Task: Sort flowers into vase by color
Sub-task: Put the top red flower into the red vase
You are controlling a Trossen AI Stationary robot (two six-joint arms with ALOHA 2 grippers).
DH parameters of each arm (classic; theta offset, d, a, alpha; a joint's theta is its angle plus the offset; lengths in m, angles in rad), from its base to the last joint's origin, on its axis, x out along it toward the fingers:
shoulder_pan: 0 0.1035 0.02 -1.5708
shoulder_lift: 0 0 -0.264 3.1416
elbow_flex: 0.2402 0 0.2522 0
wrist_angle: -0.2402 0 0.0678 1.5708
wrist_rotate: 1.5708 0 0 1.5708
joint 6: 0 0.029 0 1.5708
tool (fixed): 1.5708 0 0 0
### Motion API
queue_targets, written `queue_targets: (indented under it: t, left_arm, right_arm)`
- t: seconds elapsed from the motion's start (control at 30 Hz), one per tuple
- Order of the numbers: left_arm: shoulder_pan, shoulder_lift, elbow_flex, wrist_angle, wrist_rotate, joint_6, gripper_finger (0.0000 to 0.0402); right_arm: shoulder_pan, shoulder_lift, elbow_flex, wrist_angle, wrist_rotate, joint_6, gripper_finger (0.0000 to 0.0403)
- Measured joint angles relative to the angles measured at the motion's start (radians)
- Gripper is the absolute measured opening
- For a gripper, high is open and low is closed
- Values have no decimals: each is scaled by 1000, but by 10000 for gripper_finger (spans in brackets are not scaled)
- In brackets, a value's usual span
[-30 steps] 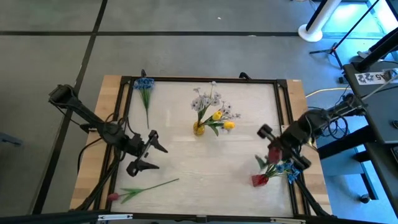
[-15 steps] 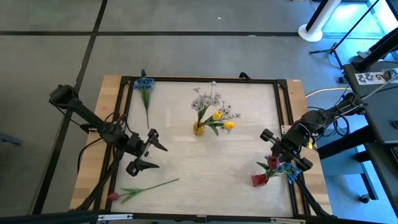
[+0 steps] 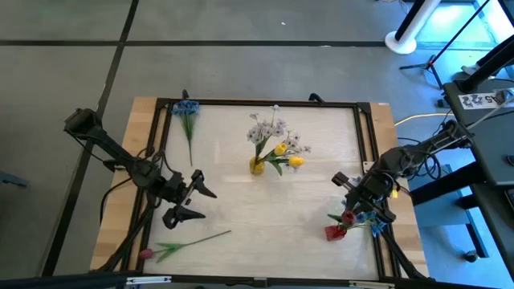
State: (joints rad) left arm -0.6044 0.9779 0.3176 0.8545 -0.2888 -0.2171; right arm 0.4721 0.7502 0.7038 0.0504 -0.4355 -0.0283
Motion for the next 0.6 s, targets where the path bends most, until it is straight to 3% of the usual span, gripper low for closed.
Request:
queue_targets:
  t: [0.17,0.43,0.6]
  left_arm:
    - [44,0,47,-264,-160,-117,317]
    - [163,-1,363,-863,-162,-162,317]
    - [190,-1,429,-1054,-217,-238,317]
  right_arm:
    - [0,0,-16,-34,-2,-2,14]
    - [0,-11,-18,-154,54,50,54]
    - [0,-30,-17,-216,60,82,68]
